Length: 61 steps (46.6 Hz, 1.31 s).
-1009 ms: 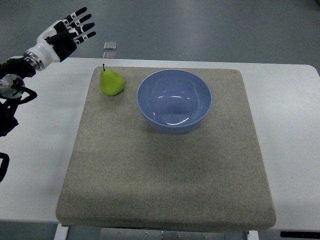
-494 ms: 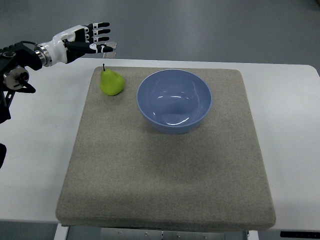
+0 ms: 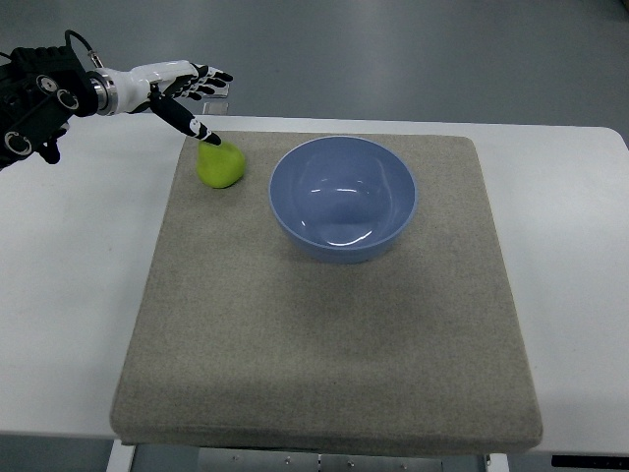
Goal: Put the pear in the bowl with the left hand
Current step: 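Lower the left hand down onto the green pear, then close the left hand fingers around the green pear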
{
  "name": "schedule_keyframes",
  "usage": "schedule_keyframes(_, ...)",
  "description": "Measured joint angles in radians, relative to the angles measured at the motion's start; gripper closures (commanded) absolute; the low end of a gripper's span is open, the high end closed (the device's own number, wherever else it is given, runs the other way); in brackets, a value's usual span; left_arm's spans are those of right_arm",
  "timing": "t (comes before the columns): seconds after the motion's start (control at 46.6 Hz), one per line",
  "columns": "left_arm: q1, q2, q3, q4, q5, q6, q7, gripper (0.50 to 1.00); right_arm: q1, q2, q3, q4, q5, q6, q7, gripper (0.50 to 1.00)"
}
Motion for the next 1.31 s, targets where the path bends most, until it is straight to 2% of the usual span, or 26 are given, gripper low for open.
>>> schedule_keyframes(0.322,0.006,-0.002,0.012,-0.059,0.157,0.002,-0.001,0.504,0.000,0.000,0.000,0.000,0.000,0.000,0.000,0.574)
schedule_keyframes(0.601,0.040,-0.014,0.016,-0.059,0.263,0.002,-0.001,0.504,0.000,0.000,0.000,0.000,0.000,0.000,0.000,0.574)
schedule_keyframes(1.18,0.079,-0.038,0.010,-0.058,0.272,0.026,0.000,0.506,0.000,0.000,0.000,0.000,0.000,0.000,0.000,0.574)
schedule_keyframes(1.309,0.079,-0.042,0.010,-0.059,0.272,0.072,0.000,0.514,0.000,0.000,0.000,0.000,0.000,0.000,0.000,0.574)
